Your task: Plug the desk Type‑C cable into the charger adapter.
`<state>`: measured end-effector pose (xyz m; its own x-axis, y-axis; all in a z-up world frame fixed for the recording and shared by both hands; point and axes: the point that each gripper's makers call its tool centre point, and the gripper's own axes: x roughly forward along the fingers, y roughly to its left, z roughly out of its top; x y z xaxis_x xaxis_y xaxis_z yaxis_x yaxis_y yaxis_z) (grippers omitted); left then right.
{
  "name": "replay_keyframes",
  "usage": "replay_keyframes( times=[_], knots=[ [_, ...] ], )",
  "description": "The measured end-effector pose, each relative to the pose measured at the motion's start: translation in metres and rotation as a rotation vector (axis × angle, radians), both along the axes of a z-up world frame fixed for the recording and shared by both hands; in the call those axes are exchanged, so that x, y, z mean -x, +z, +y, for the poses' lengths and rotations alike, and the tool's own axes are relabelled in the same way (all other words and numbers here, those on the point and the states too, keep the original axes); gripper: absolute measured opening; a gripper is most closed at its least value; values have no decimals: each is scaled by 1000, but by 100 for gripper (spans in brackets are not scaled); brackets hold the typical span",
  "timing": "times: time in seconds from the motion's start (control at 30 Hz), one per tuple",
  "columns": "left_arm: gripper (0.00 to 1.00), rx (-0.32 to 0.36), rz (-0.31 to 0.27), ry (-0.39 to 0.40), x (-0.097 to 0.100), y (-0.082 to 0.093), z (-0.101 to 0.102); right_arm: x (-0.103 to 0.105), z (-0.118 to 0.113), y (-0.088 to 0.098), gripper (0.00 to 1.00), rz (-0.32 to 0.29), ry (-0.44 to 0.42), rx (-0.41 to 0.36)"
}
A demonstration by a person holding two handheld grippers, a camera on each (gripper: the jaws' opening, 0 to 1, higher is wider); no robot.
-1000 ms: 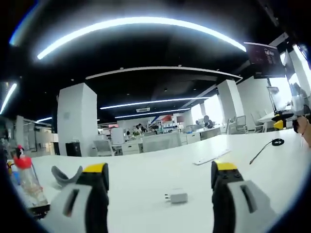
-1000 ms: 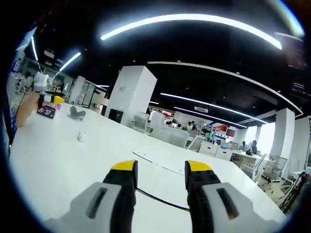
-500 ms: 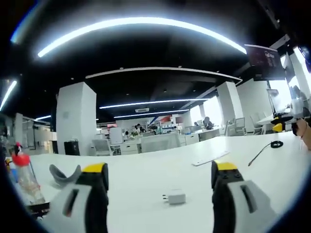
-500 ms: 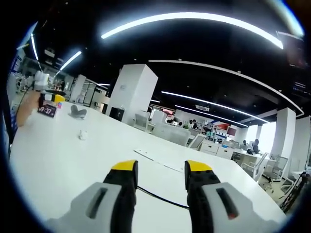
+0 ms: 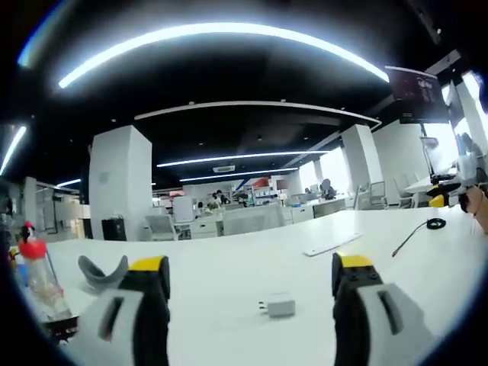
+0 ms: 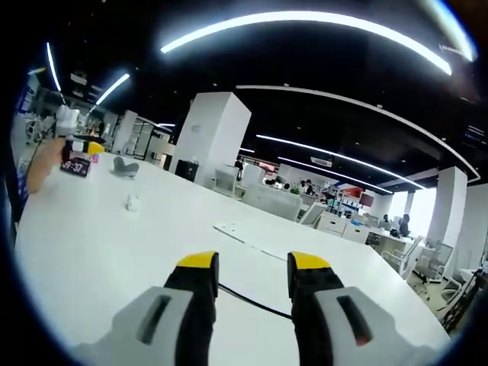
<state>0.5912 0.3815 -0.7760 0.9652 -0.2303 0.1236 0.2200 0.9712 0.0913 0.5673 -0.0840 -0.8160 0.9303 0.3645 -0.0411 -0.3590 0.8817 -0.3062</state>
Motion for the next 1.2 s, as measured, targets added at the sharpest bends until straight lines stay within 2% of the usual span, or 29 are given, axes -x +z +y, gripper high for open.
replay_keyframes(
  times=[0.2,0.37,0.6,0.77,0.87,1.03,1.13,1.2],
  knots=[
    [87,24,29,10,-1,-5,6,2,6,-2,36,8,19,7],
    [84,67,24,16,0,-3,15,4,12,-3,36,5,35,18],
    [85,76,22,27,1,2,22,4,10,-1,36,4,29,11],
    [83,19,11,26,3,10,21,4,10,0,36,0,28,7],
    [83,-1,32,1,2,9,18,4,10,-2,35,5,31,6],
    [79,-117,61,-47,-6,9,12,4,14,-4,35,13,46,11],
    [78,-138,28,-41,-8,15,12,4,16,-5,35,16,55,15],
    [77,-144,30,-56,-10,17,8,4,16,-5,35,19,56,19]
  ],
)
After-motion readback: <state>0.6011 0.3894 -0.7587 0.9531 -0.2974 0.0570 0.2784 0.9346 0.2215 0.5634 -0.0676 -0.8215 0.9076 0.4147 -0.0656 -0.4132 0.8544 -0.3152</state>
